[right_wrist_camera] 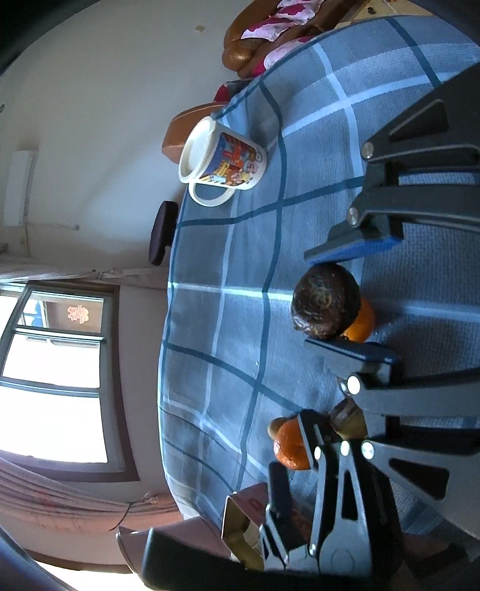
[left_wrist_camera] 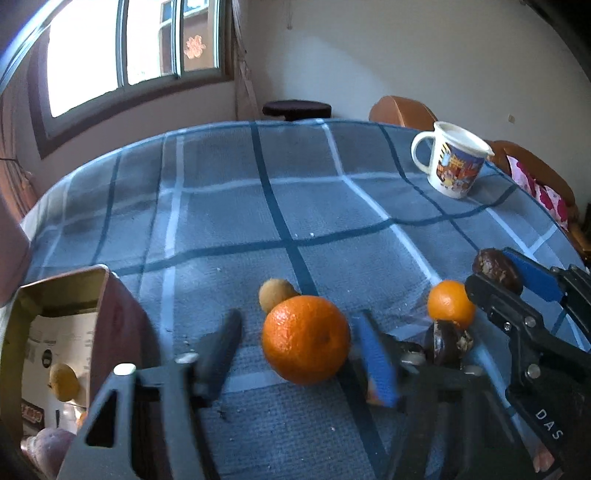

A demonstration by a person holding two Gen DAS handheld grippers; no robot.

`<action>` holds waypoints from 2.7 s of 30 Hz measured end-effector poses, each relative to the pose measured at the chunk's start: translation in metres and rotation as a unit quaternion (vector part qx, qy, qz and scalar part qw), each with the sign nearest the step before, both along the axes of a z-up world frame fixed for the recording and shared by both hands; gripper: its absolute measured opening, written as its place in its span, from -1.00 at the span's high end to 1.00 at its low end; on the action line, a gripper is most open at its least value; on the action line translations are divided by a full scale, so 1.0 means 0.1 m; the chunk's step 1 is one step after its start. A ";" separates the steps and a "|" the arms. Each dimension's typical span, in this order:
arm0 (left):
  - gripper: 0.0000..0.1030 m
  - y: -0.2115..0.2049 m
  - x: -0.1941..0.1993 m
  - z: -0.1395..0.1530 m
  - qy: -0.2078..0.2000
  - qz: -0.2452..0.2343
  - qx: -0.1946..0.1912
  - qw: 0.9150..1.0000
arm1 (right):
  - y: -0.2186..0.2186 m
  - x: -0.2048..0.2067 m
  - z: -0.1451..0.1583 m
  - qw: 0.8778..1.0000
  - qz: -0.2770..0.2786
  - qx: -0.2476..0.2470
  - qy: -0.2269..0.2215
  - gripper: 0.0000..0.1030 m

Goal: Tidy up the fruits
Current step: 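Close the left tool around the large orange, then carry the dark fruit in the right tool and the orange in the left tool to the tin tray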

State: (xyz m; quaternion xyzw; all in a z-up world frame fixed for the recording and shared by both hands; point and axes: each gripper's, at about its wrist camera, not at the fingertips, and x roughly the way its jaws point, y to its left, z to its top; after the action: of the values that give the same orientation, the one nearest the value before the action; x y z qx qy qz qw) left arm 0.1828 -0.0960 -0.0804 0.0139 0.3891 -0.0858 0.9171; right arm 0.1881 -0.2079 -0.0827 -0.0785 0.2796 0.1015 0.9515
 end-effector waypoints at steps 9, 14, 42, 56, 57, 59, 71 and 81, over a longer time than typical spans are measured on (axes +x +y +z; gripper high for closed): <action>0.06 0.05 -0.08 0.06 -0.020 0.003 -0.012 1.000 | 0.02 -0.09 0.04 1.000 0.007 0.001 -0.021 0.18; 0.06 0.05 -0.16 0.13 -0.049 0.006 -0.007 0.999 | 0.03 -0.14 0.07 0.999 0.011 0.002 -0.038 0.18; 0.06 0.02 -0.50 0.33 -0.152 0.017 0.020 0.988 | -0.02 -0.36 0.18 0.994 0.023 0.019 -0.105 0.18; 0.06 -0.01 -0.63 0.38 -0.183 0.024 0.032 0.982 | -0.03 -0.44 0.20 0.992 0.025 0.025 -0.125 0.18; 0.06 -0.01 -0.64 0.38 -0.185 0.024 0.033 0.982 | -0.04 -0.44 0.20 0.991 0.025 0.025 -0.126 0.18; 0.06 -0.01 -0.65 0.39 -0.189 0.024 0.033 0.981 | -0.04 -0.45 0.21 0.991 0.025 0.026 -0.129 0.18; 0.06 0.01 -0.73 0.42 -0.205 0.029 0.030 0.978 | -0.07 -0.52 0.24 0.988 0.028 0.031 -0.149 0.18; 0.06 0.01 -0.81 0.44 -0.222 0.032 0.033 0.974 | -0.07 -0.57 0.25 0.986 0.029 0.032 -0.164 0.18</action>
State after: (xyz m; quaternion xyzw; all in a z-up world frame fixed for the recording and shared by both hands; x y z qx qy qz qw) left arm 0.1015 -0.0951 -0.0363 0.0504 0.1787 -0.0378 0.9819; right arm 0.1312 -0.2151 -0.0573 -0.0717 0.1143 0.1240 0.9831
